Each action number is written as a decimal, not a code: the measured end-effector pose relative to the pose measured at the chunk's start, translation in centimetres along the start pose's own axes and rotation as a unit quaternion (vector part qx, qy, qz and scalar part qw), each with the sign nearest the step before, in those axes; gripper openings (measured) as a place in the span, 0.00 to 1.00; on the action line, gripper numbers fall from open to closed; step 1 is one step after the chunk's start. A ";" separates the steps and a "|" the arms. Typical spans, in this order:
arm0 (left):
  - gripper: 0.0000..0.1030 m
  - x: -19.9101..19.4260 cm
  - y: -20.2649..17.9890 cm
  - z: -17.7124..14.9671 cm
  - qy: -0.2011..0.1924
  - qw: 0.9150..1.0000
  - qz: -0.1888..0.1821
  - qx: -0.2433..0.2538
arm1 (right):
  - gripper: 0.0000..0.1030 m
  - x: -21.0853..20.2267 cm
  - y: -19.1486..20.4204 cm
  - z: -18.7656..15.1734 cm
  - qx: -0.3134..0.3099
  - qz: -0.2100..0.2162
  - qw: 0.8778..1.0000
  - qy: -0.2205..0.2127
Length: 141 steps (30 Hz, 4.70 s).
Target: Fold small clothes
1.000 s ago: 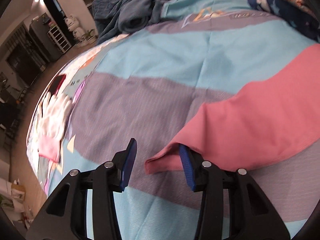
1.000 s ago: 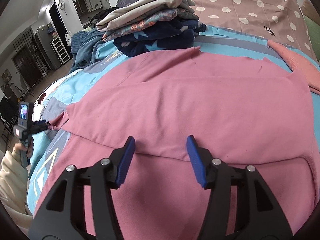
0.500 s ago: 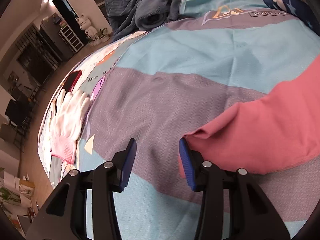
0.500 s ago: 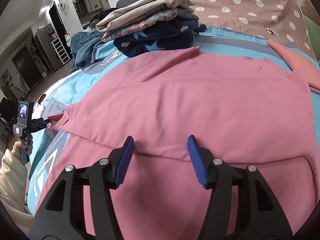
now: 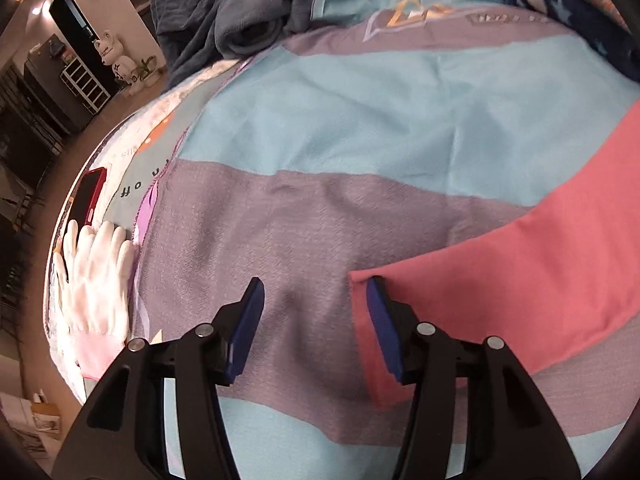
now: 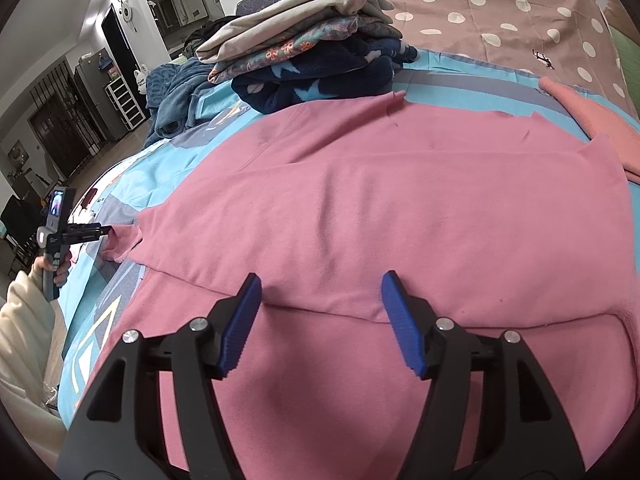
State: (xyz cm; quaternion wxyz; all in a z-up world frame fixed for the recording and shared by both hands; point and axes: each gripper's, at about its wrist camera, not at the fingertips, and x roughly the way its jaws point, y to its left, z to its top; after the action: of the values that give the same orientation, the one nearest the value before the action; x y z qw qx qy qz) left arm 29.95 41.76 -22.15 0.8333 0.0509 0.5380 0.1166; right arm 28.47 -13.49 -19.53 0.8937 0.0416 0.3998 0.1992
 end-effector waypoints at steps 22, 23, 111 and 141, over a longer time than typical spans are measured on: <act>0.06 0.6 2.6 -1.7 0.004 0.979 -0.178 -0.103 | 0.72 0.3 0.0 0.0 0.003 0.016 1.000 0.000; 0.02 0.2 3.0 -1.8 -0.003 0.976 -0.184 -0.114 | 0.72 0.3 0.0 0.0 0.004 0.017 1.000 0.000; 0.58 -24.4 -21.7 0.5 -0.181 0.935 -0.303 0.034 | 0.02 -21.3 -2.8 18.4 -0.042 0.117 0.970 -0.211; 0.58 -16.7 -31.6 5.3 -0.052 0.937 -0.338 0.068 | 0.42 -8.1 -27.1 -2.9 0.302 0.173 0.937 -0.033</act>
State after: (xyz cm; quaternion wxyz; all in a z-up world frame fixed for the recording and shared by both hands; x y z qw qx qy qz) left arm 32.59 7.28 -11.82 0.8450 -0.0714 0.4861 -0.2110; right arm 30.27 -41.70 -22.17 0.8037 0.3844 0.3978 0.2194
